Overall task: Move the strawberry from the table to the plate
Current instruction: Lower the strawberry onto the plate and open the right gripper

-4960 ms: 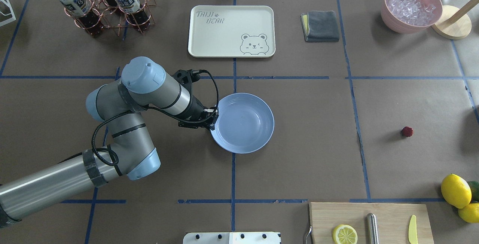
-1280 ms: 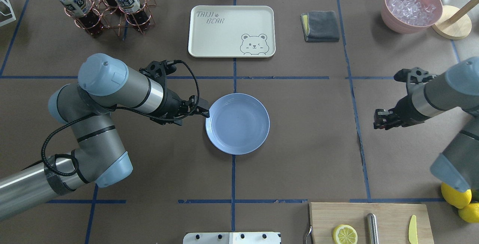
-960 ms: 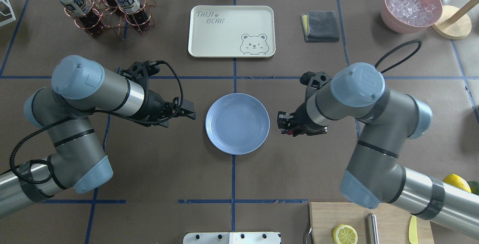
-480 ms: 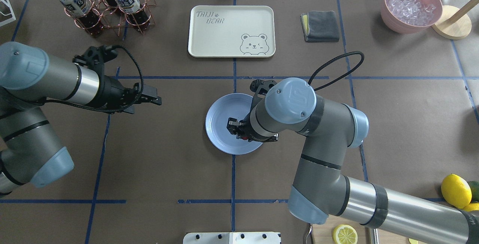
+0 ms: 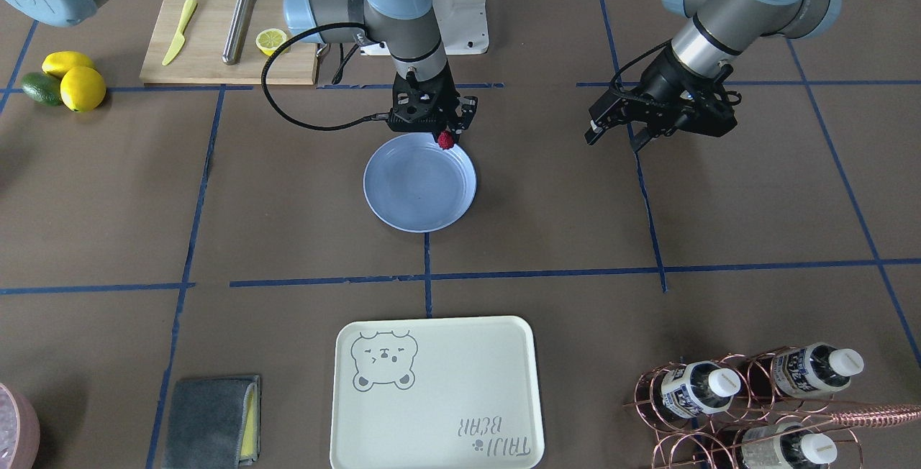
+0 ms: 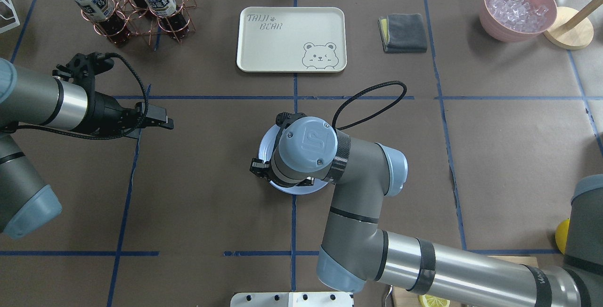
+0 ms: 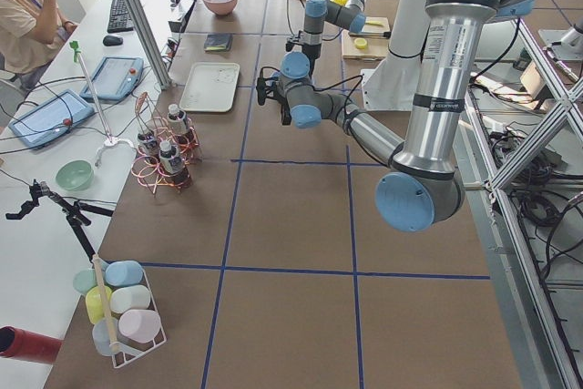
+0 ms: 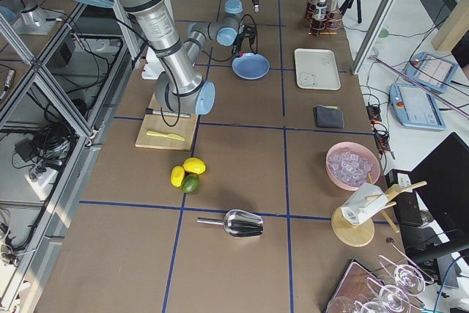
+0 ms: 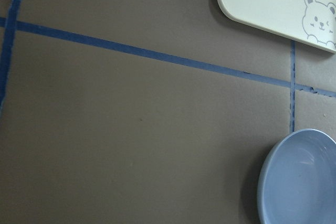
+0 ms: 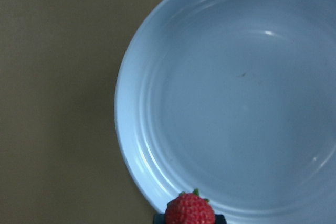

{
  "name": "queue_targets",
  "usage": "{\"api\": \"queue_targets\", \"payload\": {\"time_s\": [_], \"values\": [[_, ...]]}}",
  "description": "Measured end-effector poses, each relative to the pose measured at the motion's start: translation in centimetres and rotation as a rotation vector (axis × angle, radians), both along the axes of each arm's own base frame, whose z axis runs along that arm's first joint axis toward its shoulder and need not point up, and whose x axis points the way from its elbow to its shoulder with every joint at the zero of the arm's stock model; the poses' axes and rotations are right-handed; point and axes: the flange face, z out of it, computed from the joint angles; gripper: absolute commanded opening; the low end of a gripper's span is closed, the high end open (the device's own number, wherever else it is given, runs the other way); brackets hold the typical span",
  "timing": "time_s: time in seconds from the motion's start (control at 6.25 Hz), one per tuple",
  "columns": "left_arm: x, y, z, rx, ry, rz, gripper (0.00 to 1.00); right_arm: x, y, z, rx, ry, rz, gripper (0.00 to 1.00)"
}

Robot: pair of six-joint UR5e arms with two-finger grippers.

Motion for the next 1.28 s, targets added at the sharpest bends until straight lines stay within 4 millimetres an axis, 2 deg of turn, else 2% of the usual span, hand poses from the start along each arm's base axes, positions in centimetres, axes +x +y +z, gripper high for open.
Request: {"api": "queue_targets", "payload": {"time_s": [0.32,0.48,0.8,0.96,1.28], "values": [[-0.1,0.0,0.0,0.001,0.000,0.000,0.99,1.3,-4.1,1.3,-0.006,0.037,0.061,0.00],[-0.1,0.0,-0.1,0.002,0.001,-0.001,0.99,1.2,-5.1,2.5,-0.016,0.061,0.073,0.00],[-0.1,0.0,-0.1,0.003,0.001,-0.002,0.99,0.4,-5.1,4.0,-0.030,0.087,0.070,0.00],[-0.1,0.0,-0.1,0.003,0.001,-0.002,0.99,0.2,-4.9,4.6,-0.034,0.096,0.066,0.99],[-0.1,0.0,-0.1,0.002,0.000,-0.004,0.99,0.0,-4.9,5.2,-0.040,0.104,0.064,1.00]]}}
